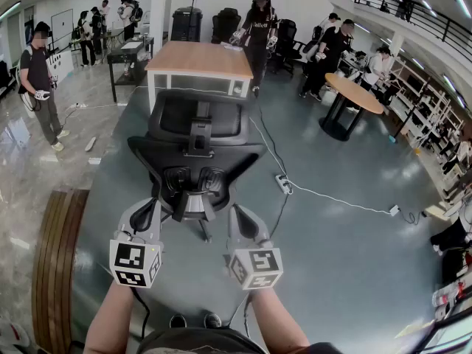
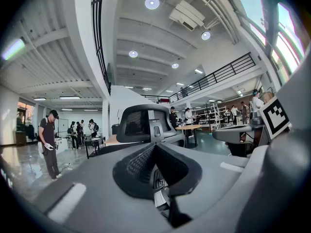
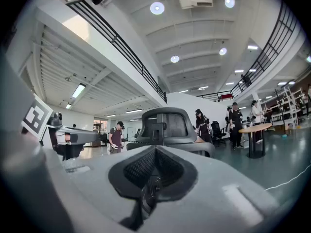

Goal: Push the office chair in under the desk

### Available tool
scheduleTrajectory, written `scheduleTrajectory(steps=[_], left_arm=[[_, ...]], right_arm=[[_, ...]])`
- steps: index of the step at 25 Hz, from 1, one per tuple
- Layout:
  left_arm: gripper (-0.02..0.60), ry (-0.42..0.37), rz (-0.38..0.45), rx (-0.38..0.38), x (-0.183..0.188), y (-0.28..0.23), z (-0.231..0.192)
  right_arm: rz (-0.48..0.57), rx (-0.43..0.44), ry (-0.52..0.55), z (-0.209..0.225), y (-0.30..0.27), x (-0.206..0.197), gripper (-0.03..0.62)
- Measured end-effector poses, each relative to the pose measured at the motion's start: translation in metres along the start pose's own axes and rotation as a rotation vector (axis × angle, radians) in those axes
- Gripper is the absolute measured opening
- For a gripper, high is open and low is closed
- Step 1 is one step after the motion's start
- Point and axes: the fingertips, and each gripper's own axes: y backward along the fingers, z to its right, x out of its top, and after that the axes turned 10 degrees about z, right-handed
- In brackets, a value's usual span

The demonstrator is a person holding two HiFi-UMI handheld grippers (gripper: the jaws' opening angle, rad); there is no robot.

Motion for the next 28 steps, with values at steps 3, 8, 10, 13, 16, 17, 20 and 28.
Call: scheduleTrajectory(steps=[3,8,10,13,16,17,20,28], left_arm=[[0.018,-0.001,0.002,-0.002,0.003,-0.004,0.003],[0.018,0.0,-0.002,-0.008,-0.002,-0.005,0.011],[0.018,0.002,-0.005,-0.005,0.0,-0.004,0.012],[0.018,0.005,-0.003,0.0,0.002,-0.005,0.014],[0.018,0.005,0.004,0.003,0.004,-0.004,0.015],[0.018,0.006,0.005,0.003,0.005,-0.005,0.016],[0.018,0.007,0.01,0.004,0.005,-0.006,0.016],[0.018,-0.004,0.059,0.079,0.001,-0.015,0.012]], right_arm=[[0.001,0.014,0.017,-0.001,-0.003,0.003,-0.009],[-0.009,0.03,0.029,-0.001,-0.002,0.0,-0.009],[-0.014,0.033,0.031,0.001,0.0,0.001,-0.009],[-0.017,0.034,0.035,0.004,0.001,0.001,-0.009],[-0.012,0.033,0.035,0.005,0.001,0.004,-0.009],[-0.011,0.033,0.034,0.006,0.001,0.004,-0.009],[-0.011,0.029,0.027,0.009,-0.001,0.004,-0.009],[0.016,0.058,0.045,0.03,0.004,0.0,-0.009]])
